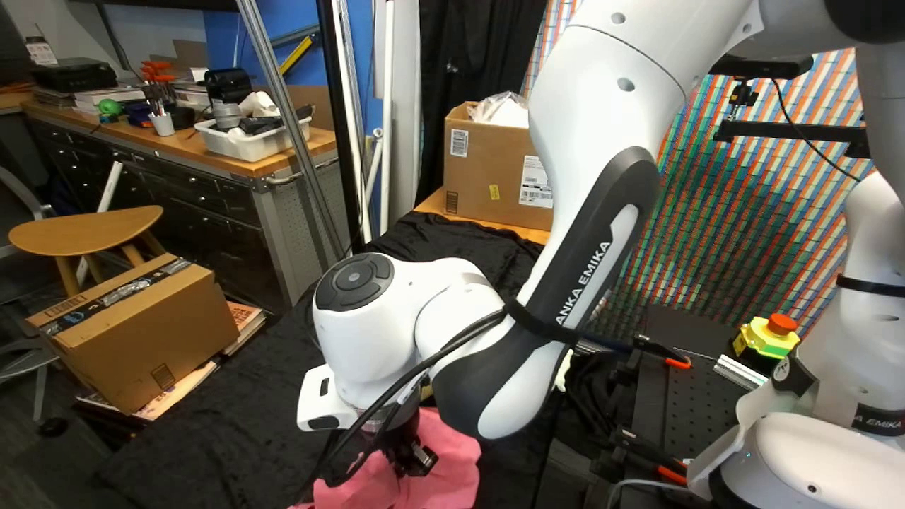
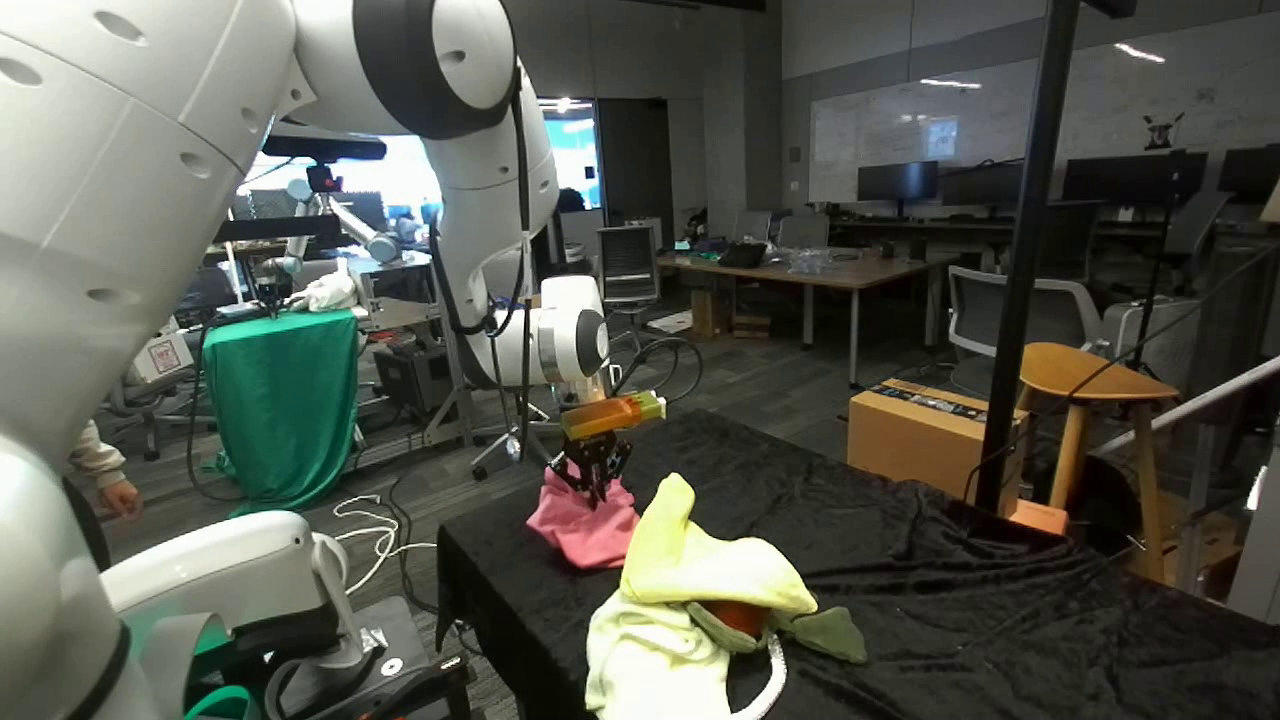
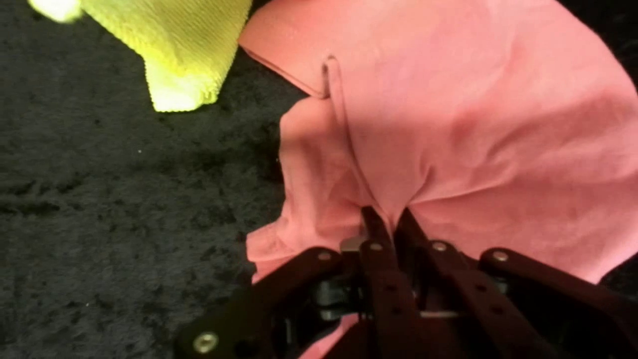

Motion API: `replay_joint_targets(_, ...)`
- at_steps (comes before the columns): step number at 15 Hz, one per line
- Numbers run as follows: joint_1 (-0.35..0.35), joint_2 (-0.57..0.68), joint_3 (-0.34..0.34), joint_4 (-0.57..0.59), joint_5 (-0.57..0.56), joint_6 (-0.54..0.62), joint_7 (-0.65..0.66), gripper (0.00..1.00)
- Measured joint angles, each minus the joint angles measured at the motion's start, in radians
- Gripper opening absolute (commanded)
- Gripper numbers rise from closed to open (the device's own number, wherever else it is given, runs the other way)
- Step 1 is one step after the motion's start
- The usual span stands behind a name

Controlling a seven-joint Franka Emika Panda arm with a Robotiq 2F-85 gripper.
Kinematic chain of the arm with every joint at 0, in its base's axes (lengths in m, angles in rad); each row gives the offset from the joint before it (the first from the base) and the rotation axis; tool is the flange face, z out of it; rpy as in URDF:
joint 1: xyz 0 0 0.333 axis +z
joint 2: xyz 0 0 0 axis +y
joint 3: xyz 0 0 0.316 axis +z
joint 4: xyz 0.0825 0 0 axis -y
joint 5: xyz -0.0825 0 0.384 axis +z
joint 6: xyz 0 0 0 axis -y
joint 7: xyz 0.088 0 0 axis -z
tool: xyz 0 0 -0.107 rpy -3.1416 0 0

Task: Put all the items on the table in one place

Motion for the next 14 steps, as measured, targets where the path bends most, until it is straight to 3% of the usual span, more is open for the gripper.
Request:
replay_joint_targets(8,-0.014,-0.033,0.007,0.010,0.045,-0.033,-0.005,0.02)
replay_joint_targets(14,-0.095,-0.217,0.010,-0.037,0.158,-0.006,0.014,0.02)
